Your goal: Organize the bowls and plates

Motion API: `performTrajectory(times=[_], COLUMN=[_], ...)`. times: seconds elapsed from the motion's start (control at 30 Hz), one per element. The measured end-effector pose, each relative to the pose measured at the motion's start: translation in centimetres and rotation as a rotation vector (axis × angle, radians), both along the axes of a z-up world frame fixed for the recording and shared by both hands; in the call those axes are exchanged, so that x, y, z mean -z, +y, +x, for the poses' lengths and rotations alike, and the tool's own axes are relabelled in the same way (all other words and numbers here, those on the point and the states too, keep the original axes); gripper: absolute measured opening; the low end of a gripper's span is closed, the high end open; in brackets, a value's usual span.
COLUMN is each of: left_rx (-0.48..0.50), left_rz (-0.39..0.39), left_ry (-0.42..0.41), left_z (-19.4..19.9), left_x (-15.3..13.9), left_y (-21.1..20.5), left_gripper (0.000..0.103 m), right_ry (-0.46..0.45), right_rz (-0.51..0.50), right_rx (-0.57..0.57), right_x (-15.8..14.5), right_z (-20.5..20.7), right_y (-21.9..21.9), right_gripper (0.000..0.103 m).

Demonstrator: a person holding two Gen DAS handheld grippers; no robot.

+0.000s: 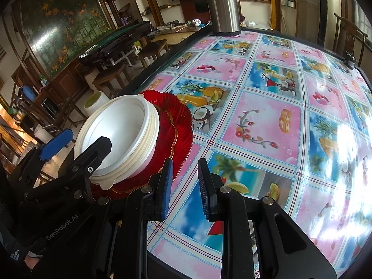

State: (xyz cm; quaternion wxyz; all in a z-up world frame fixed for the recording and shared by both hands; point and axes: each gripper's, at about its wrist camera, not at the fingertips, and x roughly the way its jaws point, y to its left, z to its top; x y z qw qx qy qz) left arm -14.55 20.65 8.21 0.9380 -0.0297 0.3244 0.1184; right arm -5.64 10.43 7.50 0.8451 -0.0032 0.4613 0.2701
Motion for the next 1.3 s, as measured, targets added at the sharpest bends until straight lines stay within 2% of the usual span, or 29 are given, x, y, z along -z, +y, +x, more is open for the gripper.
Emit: performTrajectory(times=[0.23, 0.63, 0.87, 1.2, 1.3], left_rx=[0.006, 0.024, 0.04, 0.05, 0.067], left_rz=[0.035, 0.017, 0.051, 0.093, 0.082], left_ry=[-0.013, -0.036, -0.04, -0.11, -0.098], left_z=[-0.1, 0.0, 0.0, -0.6, -0.3], left_x=[0.0, -0.4, -0.2, -0.9, -1.1], left_y=[-0.3, -0.6, -1.6, -2.9, -3.5], left_gripper=[0.081, 0.082, 0.082, 0.082, 0.082], right_ry=[-0.001, 0.009, 0.011, 0.017, 0.022], right_rz=[-0.004, 0.0, 0.003, 0.017, 0.018], right_rx=[-0.002, 0.012, 0.02, 0.046, 0.058], right_x=[-0.1, 0.3, 0.4, 0.5, 0.6], right_z=[0.0, 0.2, 0.4, 0.8, 0.9], right_y=[0.1, -0.2, -0.8, -2.1, -2.7], right_gripper=[0.022, 0.022, 0.022, 0.022, 0.022])
